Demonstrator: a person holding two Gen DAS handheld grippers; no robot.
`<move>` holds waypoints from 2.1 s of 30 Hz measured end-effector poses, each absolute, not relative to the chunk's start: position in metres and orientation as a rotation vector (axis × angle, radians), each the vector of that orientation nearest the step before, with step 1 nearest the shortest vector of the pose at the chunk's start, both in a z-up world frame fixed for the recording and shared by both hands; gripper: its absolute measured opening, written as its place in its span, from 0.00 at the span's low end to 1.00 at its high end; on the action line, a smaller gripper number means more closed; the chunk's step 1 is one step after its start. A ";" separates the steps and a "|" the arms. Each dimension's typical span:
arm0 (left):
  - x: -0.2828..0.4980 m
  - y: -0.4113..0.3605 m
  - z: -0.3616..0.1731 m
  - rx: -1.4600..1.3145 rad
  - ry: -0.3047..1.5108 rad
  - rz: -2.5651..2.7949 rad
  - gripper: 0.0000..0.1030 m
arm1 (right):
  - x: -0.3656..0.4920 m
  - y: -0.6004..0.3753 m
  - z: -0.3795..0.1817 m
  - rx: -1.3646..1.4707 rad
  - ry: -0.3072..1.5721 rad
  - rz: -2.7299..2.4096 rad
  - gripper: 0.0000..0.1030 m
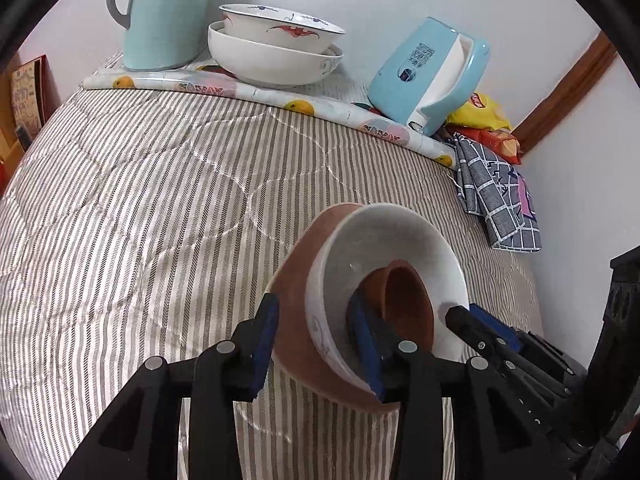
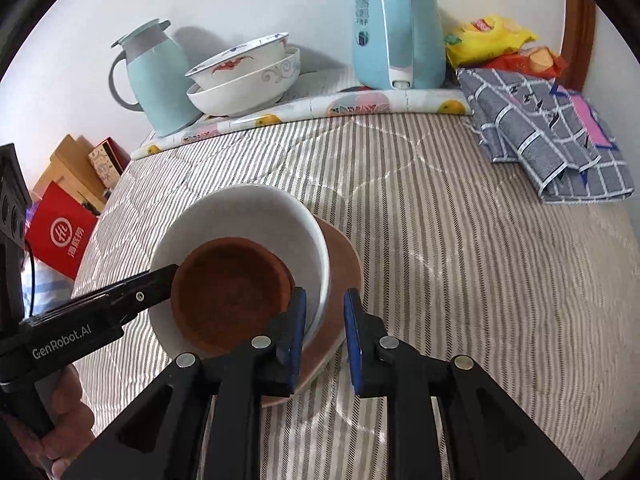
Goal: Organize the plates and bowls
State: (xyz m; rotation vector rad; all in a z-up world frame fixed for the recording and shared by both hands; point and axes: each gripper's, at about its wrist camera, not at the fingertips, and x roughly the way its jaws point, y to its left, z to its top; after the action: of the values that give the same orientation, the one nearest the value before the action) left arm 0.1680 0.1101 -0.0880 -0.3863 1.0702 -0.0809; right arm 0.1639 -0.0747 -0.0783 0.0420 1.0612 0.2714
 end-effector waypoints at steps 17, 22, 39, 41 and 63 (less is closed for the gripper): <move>0.115 0.093 -0.042 -0.318 0.946 -0.048 0.55 | 0.108 -0.102 -0.025 -0.042 0.930 0.190 0.44; 0.096 0.071 -0.027 -0.285 0.923 -0.058 0.63 | 0.090 -0.120 -0.016 -0.014 0.926 0.172 0.44; 0.036 0.023 0.013 -0.245 0.838 -0.065 0.81 | 0.017 -0.168 0.029 0.022 0.804 0.074 0.91; 0.033 0.019 0.016 -0.226 0.834 -0.051 0.81 | 0.011 -0.171 0.033 0.025 0.789 0.058 0.91; 0.009 0.023 0.027 -0.226 0.806 -0.047 0.84 | -0.015 -0.166 0.041 0.005 0.775 0.062 0.93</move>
State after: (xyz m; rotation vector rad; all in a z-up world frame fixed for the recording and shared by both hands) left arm 0.0087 0.0227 0.0270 -0.2259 0.8064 -0.0468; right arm -0.0147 -0.1660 0.0406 0.0049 0.7754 0.0617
